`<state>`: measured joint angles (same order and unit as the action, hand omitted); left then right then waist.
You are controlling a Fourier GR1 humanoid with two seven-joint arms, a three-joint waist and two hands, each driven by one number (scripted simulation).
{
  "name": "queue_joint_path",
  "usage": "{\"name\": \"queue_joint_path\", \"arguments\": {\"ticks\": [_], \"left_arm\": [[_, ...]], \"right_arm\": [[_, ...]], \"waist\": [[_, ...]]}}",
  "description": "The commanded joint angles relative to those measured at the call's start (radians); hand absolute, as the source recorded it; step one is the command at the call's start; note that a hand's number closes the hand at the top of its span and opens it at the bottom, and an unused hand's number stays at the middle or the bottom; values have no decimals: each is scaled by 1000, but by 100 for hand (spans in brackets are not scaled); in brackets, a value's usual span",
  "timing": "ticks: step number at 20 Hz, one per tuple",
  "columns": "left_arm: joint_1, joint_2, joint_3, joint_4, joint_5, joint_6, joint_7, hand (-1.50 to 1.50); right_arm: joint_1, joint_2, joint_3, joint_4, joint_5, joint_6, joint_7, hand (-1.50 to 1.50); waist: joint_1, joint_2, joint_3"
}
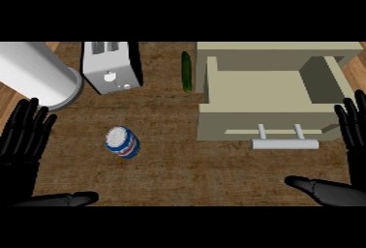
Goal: Pick up the can, place it into the drawer and close the drawer
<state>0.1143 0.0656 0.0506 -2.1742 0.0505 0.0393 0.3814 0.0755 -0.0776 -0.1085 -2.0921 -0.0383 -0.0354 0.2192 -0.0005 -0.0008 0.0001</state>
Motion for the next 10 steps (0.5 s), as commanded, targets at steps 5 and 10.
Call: {"name": "queue_joint_path", "arguments": {"ticks": [5,10], "left_arm": [[-35,-47,-45,195,-69,3,-108,-150],[0,-64,-166,279,-141,114,-178,-150]], "right_arm": [[44,-1,-40,24,-42,48,-60,-150],[95,38,10,-35,30,21,-72,-150]], "waist": [[-3,1,0],[-5,0,0]]}}
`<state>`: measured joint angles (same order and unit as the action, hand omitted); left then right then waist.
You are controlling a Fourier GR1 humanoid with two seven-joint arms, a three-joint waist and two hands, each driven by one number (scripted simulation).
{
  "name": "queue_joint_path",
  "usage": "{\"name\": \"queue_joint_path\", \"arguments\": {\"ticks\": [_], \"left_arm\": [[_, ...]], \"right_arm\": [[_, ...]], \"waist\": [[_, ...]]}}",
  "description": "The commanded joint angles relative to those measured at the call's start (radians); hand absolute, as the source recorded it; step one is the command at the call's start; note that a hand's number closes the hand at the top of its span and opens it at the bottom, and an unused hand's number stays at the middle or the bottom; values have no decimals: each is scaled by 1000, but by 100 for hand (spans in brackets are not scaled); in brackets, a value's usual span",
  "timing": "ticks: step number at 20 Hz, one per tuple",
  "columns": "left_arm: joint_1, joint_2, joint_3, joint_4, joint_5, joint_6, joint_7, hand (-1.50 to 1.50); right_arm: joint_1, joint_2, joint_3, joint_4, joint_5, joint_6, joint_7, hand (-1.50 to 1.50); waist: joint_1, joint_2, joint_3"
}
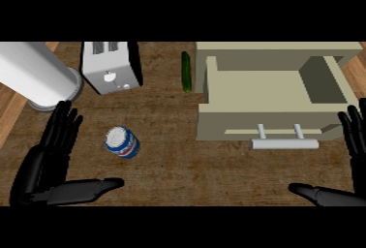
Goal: Pick up the can, place it into the drawer and close the drawer
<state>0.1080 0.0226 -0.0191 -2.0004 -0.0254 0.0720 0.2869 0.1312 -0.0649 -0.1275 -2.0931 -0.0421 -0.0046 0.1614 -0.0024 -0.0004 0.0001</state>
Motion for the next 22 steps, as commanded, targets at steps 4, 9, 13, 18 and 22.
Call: {"name": "queue_joint_path", "arguments": {"ticks": [4,9,13,18,22], "left_arm": [[11,-21,-20,152,-32,2,-114,-150],[6,-22,-23,300,-63,46,-253,-150],[11,-8,31,441,-10,37,-345,-150],[3,9,53,502,1,44,-397,-150],[-85,-6,81,665,19,71,-475,-150]], "right_arm": [[10,-24,-42,-10,-31,46,-16,-150],[-49,-53,-99,-10,-78,47,35,-150],[3,-25,-80,-62,-65,36,60,-150],[4,-22,-96,-96,-75,46,78,-150],[54,-25,-131,-58,-95,98,12,-150]], "waist": [[1,0,0],[2,0,0],[0,0,0],[1,0,0],[-2,0,0]]}}
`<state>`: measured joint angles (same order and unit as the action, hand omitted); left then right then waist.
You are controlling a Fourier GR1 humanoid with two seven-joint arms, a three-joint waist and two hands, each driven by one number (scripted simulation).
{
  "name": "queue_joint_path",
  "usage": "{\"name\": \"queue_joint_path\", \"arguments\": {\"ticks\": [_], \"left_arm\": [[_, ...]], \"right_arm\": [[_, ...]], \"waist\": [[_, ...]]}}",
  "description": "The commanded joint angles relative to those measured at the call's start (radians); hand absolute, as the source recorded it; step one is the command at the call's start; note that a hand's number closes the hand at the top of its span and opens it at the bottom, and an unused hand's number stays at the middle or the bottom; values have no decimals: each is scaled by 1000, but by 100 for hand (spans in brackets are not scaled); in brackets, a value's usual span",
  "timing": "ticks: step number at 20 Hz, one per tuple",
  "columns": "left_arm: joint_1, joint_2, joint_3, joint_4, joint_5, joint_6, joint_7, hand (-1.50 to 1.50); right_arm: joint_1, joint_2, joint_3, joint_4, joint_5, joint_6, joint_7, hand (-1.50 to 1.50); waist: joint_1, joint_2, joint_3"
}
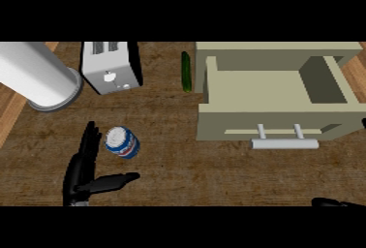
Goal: Pick up the can, place it into the drawer and close the drawer
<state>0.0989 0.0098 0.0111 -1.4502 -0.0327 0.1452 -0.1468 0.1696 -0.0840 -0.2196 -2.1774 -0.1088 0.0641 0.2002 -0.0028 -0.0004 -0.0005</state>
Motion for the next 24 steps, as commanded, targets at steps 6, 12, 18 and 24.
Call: {"name": "queue_joint_path", "arguments": {"ticks": [6,12,18,24], "left_arm": [[-124,22,60,243,14,11,-101,-150],[-200,30,140,499,68,-18,-284,-150],[-269,61,173,631,92,-38,-339,-150],[-374,74,191,798,105,-65,-432,-150]], "right_arm": [[27,49,24,-55,34,-6,17,-150],[-74,-29,-66,-4,-19,6,85,-150],[23,-12,-99,-94,-79,64,78,-150],[-39,11,-40,-66,-2,37,90,-150]], "waist": [[-2,0,0],[0,1,0],[-4,0,0],[-2,1,0]]}}
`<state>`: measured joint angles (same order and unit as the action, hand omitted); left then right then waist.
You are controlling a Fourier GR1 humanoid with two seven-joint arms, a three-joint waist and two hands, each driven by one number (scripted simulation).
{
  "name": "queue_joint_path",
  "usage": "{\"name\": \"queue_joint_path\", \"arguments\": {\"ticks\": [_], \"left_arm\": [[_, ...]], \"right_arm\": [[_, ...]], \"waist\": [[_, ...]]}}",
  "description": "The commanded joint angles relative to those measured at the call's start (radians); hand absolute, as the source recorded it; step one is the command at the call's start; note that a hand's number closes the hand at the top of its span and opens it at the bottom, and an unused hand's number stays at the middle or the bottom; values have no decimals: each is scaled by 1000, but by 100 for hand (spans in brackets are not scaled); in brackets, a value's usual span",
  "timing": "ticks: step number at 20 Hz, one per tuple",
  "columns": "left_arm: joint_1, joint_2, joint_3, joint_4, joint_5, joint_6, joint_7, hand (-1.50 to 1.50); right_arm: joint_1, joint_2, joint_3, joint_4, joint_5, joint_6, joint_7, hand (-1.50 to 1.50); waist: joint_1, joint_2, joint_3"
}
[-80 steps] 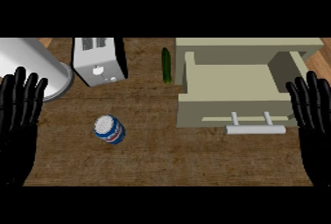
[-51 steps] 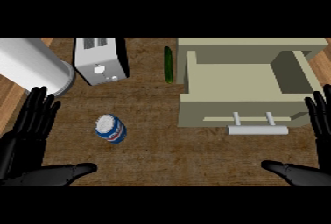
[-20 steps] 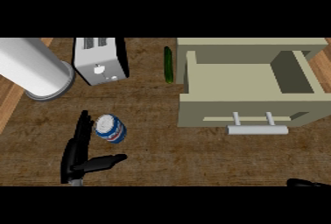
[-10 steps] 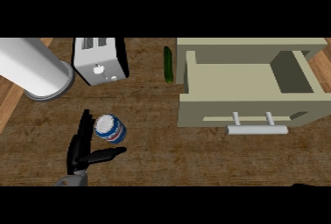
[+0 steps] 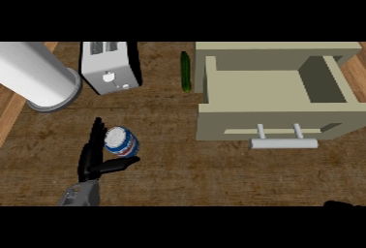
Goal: Pick up the can, place it into the drawer and close the drawer
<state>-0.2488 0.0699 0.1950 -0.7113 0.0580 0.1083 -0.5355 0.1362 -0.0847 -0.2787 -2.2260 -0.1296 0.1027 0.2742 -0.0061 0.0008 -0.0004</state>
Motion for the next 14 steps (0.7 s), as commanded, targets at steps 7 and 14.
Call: {"name": "queue_joint_path", "arguments": {"ticks": [7,14], "left_arm": [[-169,16,6,259,-4,-91,-107,-150],[-215,36,-6,285,5,-194,-108,150]], "right_arm": [[-111,-20,12,3,44,-55,94,-150],[-53,-38,-60,-27,-52,-6,92,-150]], "waist": [[-3,2,-1],[-4,1,0]]}}
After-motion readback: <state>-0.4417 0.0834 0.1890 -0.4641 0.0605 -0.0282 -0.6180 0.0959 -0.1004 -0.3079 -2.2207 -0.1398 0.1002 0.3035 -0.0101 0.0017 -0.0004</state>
